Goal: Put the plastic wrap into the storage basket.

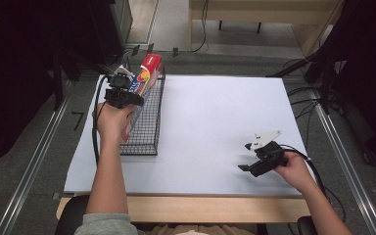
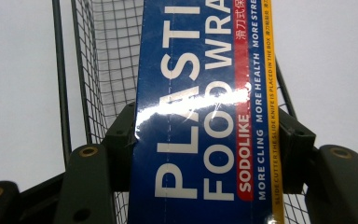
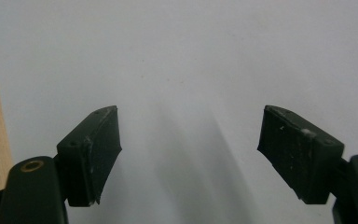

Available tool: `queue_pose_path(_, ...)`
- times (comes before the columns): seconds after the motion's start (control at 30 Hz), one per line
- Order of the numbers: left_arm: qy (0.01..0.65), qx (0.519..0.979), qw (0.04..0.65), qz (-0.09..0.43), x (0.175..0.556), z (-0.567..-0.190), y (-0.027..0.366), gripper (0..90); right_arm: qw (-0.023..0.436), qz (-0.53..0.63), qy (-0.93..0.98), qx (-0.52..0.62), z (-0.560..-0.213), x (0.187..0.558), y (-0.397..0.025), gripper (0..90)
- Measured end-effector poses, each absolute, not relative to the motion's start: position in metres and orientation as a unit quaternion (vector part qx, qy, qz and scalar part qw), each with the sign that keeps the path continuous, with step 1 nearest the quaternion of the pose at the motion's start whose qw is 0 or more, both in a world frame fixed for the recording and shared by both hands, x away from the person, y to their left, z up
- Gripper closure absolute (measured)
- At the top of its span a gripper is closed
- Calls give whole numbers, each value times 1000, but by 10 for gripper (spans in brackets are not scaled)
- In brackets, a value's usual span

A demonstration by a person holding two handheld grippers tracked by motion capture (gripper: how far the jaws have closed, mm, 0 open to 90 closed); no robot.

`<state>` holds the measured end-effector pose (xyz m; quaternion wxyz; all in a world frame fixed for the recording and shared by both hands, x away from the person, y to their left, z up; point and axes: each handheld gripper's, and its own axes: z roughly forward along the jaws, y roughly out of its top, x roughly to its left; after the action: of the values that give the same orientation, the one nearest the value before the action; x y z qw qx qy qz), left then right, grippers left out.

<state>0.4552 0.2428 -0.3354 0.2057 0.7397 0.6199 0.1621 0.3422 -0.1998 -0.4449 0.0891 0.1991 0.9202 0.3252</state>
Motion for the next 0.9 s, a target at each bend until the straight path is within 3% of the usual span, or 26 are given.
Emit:
queue_pose_path(0.37, 642, 732, 166, 158, 470, -356, 230, 395, 90, 324, 921, 196, -445, 342, -199, 212)
queue_pose_path(0.9, 665, 719, 159, 124, 485, -388, 219, 392, 88, 327, 921, 192, -446, 342, -202, 212)
